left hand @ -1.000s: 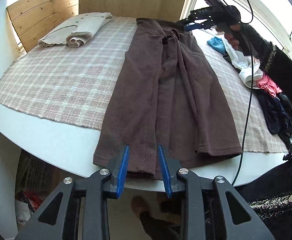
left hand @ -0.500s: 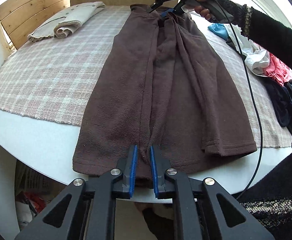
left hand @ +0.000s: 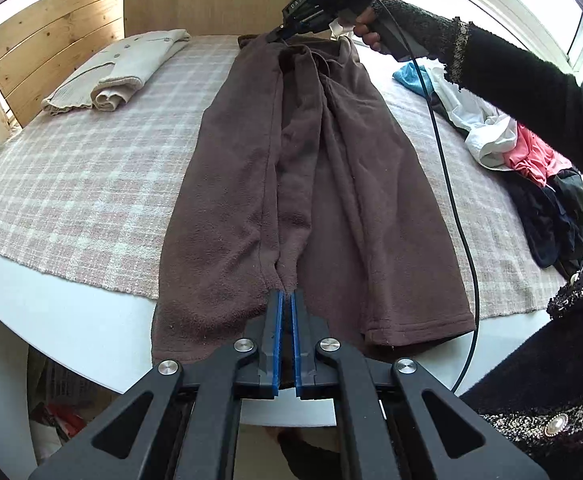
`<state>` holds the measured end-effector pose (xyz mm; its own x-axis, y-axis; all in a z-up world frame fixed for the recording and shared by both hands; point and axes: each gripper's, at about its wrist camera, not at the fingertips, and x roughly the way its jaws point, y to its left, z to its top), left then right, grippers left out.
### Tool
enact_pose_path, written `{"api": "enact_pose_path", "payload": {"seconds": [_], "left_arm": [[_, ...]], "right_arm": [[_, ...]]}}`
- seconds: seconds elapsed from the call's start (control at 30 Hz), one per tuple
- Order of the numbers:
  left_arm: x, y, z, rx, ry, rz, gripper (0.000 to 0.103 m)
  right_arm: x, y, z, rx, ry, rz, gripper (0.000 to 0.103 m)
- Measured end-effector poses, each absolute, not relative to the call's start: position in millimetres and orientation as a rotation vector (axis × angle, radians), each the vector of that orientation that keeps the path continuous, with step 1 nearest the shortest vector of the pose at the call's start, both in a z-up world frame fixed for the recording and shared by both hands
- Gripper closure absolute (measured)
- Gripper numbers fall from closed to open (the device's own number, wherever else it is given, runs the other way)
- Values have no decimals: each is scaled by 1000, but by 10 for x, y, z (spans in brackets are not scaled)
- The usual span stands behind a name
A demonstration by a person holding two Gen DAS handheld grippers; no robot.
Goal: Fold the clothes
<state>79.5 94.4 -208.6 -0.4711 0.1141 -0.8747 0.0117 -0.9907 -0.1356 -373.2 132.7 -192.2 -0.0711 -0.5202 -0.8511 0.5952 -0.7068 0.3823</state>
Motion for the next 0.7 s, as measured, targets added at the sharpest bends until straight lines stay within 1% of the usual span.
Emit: {"api": "enact_pose_path", "payload": {"seconds": [0.03, 0.1, 0.13, 0.23, 0.33, 0.37, 0.4, 0.43, 0.47, 0.53, 0.57, 0.63, 0.7], "left_arm": [[794, 931, -2118, -1600, -189, 2633, 100], [820, 882, -2168, -1630, -203, 2624, 100], [839, 855, -2178, -1640, -211, 2628, 100], [846, 808, -2191, -1637, -245, 2622, 100], [836, 791, -2197, -1631, -256, 2614, 100], [837, 770, -2195, -1625, -278, 2612, 100], [842, 747, -2188, -1619, -297, 2612, 100], [851, 721, -2175, -1613, -314, 2614, 100], [861, 693, -2156, -1604, -332, 2616, 100], [890, 609, -2063, -1572, -383, 2636, 100], [906, 562, -2009, -1555, -410, 2647, 100], [928, 491, -1905, -1522, -443, 2672, 100], [913, 504, -1813, -1503, -394, 2706, 100]], "right_arm": [[-3725, 1355, -1943, 1459, 76, -1869, 91], [-3704, 1411, -1969, 1505, 46, -1863, 63], [-3669, 1412, -1983, 1508, 50, -1857, 62], [-3527, 1366, -2054, 1526, 65, -1806, 62], [-3313, 1225, -2109, 1494, 136, -1737, 63], [-3268, 1182, -2096, 1480, 181, -1745, 76], [-3223, 1139, -2083, 1466, 226, -1752, 85], [-3191, 1106, -2059, 1452, 254, -1757, 87], [-3221, 1120, -1976, 1440, 203, -1750, 89], [-3280, 1146, -1810, 1415, 106, -1735, 91], [-3300, 1141, -1724, 1399, 93, -1730, 91], [-3314, 1101, -1583, 1360, 142, -1749, 91], [-3323, 1053, -1591, 1353, 222, -1781, 92]]}}
